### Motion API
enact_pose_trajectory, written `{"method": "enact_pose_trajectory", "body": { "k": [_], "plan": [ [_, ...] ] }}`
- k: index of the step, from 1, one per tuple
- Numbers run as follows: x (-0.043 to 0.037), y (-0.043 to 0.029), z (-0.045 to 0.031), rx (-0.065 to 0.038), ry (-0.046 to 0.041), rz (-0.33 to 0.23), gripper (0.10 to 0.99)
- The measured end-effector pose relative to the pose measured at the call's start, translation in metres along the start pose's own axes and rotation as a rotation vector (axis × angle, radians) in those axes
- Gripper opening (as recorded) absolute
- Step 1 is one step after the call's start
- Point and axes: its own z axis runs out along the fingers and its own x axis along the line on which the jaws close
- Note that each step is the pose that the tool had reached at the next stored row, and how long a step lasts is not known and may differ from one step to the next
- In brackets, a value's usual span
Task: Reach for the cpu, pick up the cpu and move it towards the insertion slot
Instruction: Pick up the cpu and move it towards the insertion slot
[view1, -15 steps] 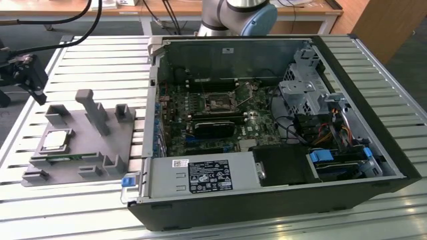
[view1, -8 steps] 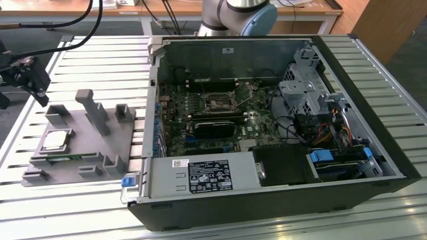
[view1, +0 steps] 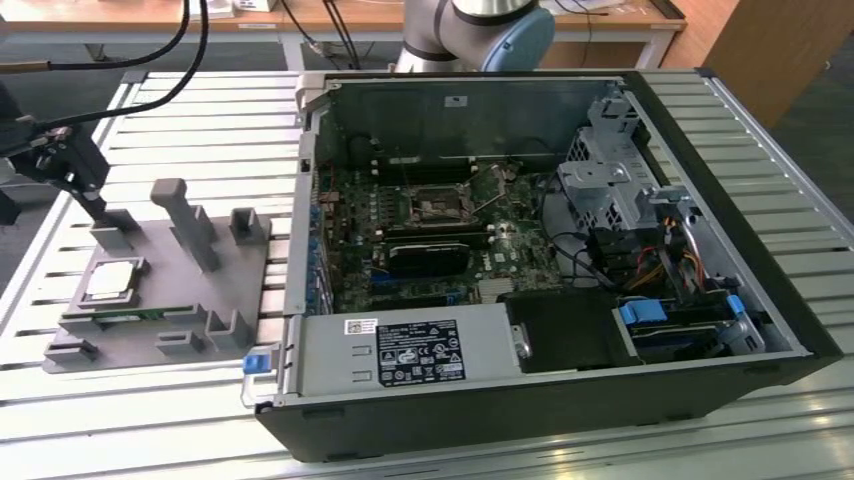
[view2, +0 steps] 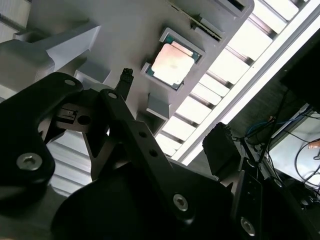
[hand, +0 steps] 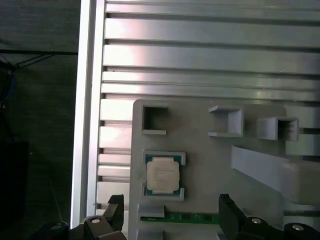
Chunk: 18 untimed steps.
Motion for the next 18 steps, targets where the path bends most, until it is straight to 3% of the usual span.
{"method": "enact_pose_trajectory", "body": {
  "k": [18],
  "plan": [
    [0.0012, -0.0020, 0.0239, 0.000, 0.0005, 0.000, 0.835]
  ]
}}
